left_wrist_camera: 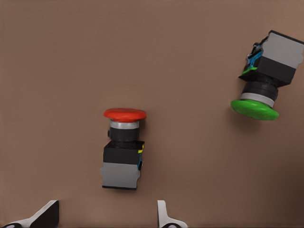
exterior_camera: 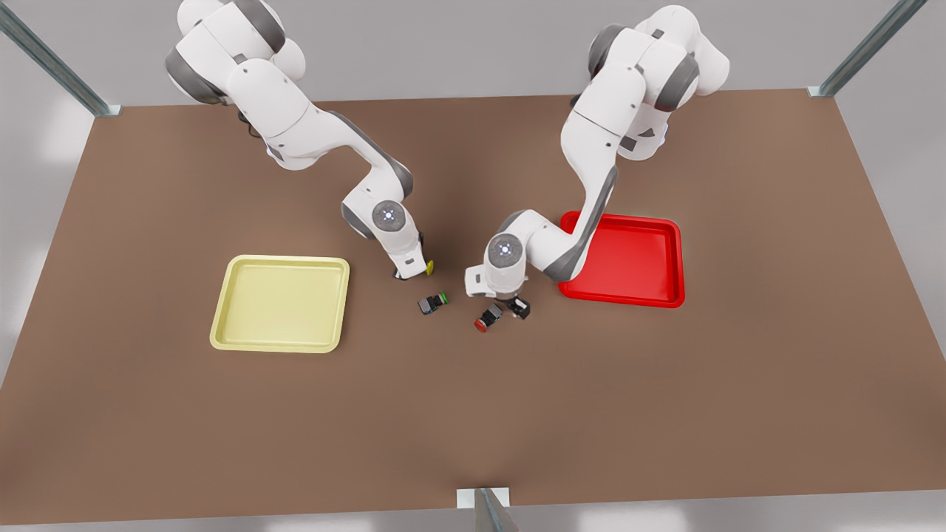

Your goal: Place the switches on the corresponding trays according to their colors

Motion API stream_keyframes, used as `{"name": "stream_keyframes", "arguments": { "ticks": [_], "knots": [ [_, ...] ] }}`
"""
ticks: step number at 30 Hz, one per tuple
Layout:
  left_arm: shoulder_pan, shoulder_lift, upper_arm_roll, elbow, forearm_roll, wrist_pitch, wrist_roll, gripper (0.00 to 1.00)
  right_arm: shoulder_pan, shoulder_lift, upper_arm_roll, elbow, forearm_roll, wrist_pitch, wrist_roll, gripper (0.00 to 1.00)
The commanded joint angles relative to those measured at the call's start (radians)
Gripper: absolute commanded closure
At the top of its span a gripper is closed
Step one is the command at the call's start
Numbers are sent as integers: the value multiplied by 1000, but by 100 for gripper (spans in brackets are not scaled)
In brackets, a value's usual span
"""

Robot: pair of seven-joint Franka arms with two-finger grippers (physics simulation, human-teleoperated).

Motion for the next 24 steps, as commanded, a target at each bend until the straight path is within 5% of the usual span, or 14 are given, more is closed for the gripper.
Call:
{"name": "stream_keyframes", "arguments": {
  "ticks": [1,24],
  "knots": [
    [0,0,0,3,0,0,0,0,0,0,0,0,0,0,0,42],
    [0,51,-2,7,0,89,33,0,-5,-32,2,0,2,-26,5,43]
  ]
}}
